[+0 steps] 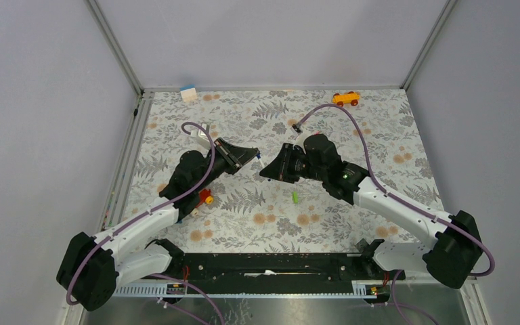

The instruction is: Insert the pens into the pen caps

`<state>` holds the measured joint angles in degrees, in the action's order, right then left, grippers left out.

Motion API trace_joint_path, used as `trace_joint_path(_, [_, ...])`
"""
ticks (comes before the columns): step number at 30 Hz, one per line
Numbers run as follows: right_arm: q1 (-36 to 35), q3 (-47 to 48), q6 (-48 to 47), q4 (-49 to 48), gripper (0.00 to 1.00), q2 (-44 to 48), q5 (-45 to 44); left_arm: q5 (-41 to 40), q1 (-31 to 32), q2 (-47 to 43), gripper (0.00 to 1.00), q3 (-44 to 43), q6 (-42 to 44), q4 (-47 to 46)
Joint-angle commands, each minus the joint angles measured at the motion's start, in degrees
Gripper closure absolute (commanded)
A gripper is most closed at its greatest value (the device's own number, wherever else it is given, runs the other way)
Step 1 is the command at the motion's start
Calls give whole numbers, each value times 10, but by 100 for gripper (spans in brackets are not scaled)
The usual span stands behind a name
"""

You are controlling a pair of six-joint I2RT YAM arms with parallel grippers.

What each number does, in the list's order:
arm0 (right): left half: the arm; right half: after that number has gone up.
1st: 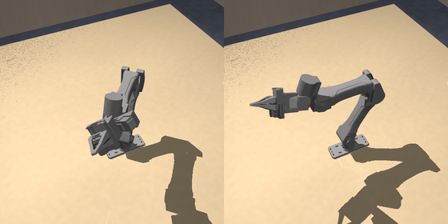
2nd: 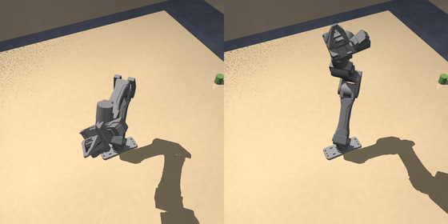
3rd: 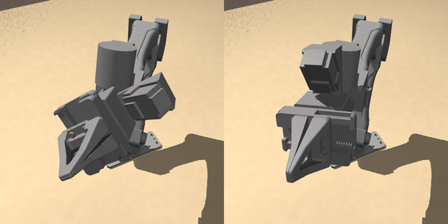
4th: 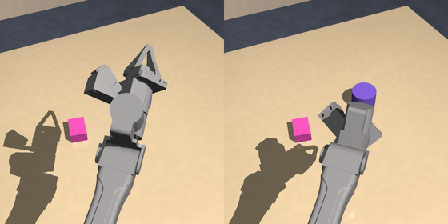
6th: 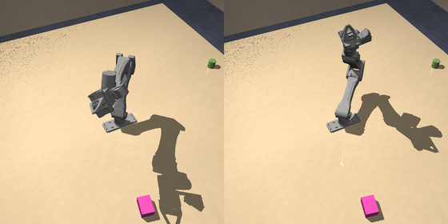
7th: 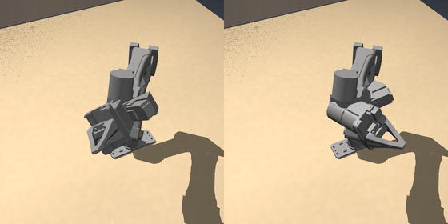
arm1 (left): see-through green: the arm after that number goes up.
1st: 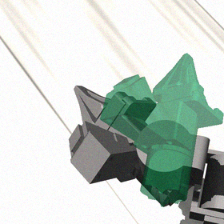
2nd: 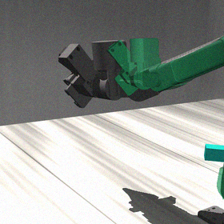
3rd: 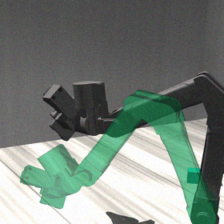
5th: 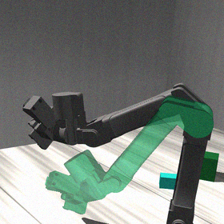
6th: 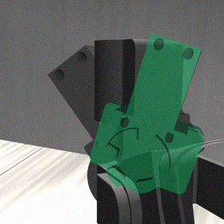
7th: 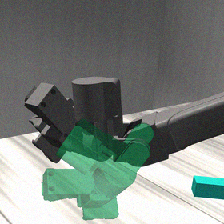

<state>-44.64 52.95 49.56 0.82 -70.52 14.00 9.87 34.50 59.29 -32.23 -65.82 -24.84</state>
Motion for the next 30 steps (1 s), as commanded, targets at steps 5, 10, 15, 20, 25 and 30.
trace_joint_path(5, [19,43,49,11,100,-16,-122,79,29,1,100,-7,17,10])
trace_joint_path(10, [18,49,47,17,100,-20,-130,78,31,0,100,-8,17,16])
trace_joint_path(15, [19,29,38,-28,100,-21,-119,78,33,3,100,-8,13,20])
trace_joint_path(20, [18,31,4,-32,100,-31,-131,76,38,8,100,-16,8,34])
trace_joint_path(25, [18,51,-28,-2,100,-49,-159,66,46,12,100,-24,5,56])
trace_joint_path(30, [17,70,-54,34,100,-65,-189,58,51,22,100,-37,-12,92])
